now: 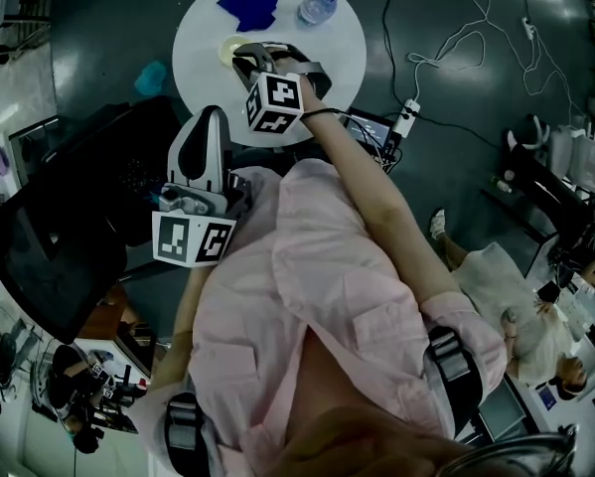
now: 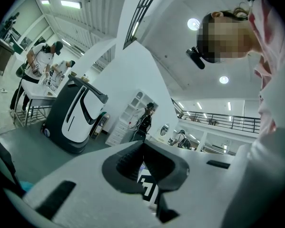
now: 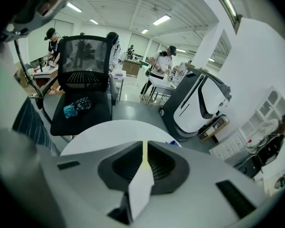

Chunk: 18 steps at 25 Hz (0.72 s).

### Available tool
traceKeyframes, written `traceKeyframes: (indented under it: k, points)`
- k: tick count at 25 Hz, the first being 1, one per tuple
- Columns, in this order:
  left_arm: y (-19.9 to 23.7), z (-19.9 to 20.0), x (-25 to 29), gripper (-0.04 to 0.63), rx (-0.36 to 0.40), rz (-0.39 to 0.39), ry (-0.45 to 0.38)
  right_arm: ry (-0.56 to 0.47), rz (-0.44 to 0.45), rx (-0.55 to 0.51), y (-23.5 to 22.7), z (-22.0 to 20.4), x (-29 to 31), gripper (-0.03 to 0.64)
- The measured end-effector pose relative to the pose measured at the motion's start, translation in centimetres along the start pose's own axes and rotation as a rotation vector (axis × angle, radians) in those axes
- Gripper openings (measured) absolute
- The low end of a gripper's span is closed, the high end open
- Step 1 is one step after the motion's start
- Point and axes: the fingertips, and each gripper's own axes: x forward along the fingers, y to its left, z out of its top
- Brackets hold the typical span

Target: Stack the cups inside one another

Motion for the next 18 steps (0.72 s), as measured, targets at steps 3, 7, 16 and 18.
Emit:
traceKeyframes:
  k: [3, 7, 16, 18]
  points:
    - [-0.9, -0.4, 0.0, 0.02, 0.005, -0.002, 0.003, -0.038, -0.042, 0.032, -0.8, 0.2, -1.4, 0.041]
    - [-2.1, -1.1, 0.1, 0.02, 0.012, -0.007, 0.009, -0.09, -0.086, 0.095, -1.7, 0.3, -3.5, 0.035]
    - [-4.9, -2.2, 0.4, 0.02, 0.05, -0.032, 0.028, -0.178, -0.143, 0.24, -3.7, -0.3, -8.4, 0.034]
    - [-5.3, -2.3, 0.4, 0.02, 0.056, -0.032, 0.027, -0.2, -0.149, 0.292, -4.0, -0.6, -9.6, 0.034]
